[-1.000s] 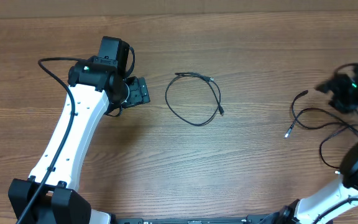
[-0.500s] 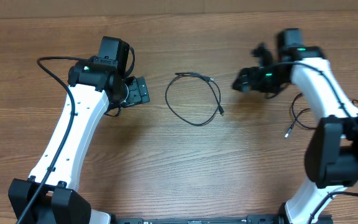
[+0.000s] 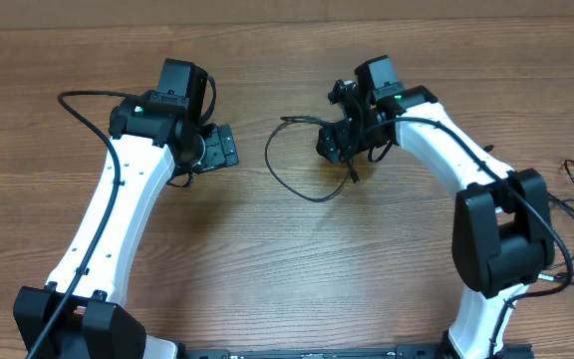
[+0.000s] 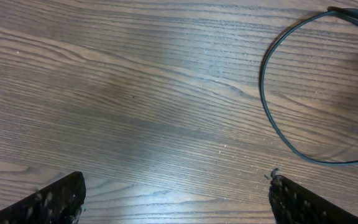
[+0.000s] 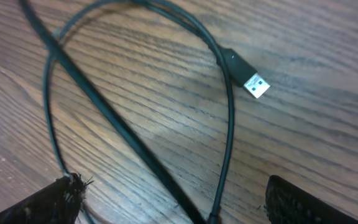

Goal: Untangle cables

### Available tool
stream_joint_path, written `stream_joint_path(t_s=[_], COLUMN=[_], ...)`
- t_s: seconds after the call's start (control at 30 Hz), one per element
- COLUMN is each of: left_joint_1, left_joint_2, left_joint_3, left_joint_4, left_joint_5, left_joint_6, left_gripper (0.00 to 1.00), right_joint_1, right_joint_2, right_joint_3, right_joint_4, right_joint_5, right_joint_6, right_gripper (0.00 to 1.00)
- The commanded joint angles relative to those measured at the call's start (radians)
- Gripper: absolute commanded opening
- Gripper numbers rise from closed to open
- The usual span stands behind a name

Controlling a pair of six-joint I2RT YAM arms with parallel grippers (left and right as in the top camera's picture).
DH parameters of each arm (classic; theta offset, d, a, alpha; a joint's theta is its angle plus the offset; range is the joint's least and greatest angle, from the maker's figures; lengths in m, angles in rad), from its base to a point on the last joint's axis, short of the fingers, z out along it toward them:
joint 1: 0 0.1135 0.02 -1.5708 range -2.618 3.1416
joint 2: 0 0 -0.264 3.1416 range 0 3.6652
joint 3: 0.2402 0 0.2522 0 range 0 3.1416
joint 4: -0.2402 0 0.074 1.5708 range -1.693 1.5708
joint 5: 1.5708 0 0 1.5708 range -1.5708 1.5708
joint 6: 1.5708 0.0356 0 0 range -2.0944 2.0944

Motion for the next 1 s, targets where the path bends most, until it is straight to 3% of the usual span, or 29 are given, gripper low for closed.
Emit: stream_joint_path(t_s=[0.0, 0.1, 0.27, 0.3, 0.43, 0.57, 0.97], left_joint_1=[0.003, 0.003, 0.003, 0.003, 0.003, 0.003, 0.003], left_joint_2=[-0.008, -0.009, -0.008, -0.009, -0.008, -0.008, -0.008], left_joint_3=[-0.005, -0.005, -0.005, -0.005, -0.005, -0.005, -0.005], left_joint_4=[0.0, 0.0, -0.001, -0.001, -0.001, -0.001, -0.001], left_joint_5=[-0.013, -0.013, -0.012, -0.011, -0.009, -0.009, -0.009], left_joint_6=[0.001, 0.001, 0.001, 0.001, 0.001, 0.001, 0.001], left_gripper=[0.94, 0.94, 0.94, 0.94, 0.94, 0.94, 0.94], right_joint_1=[-0.002, -0.002, -0.002, -0.002, -0.002, -0.004, -0.137], right_joint_2=[0.029, 0.031, 0.031, 0.031, 0.031, 0.031, -0.034], right_joint_3=[-0.008, -0.008, -0.008, -0.008, -0.008, -0.008, 0.134], right_joint_4=[0.004, 0.003, -0.005, -0.009, -0.02, -0.026, -0.187], right_joint_5=[0.018, 0.018, 0.018, 0.018, 0.019, 0.019, 0.295], right_joint_6=[0.0, 0.0, 0.0, 0.0, 0.0, 0.0, 0.217], right_gripper=[0.91, 0.83, 0.47, 0.36, 0.15, 0.04, 0.04])
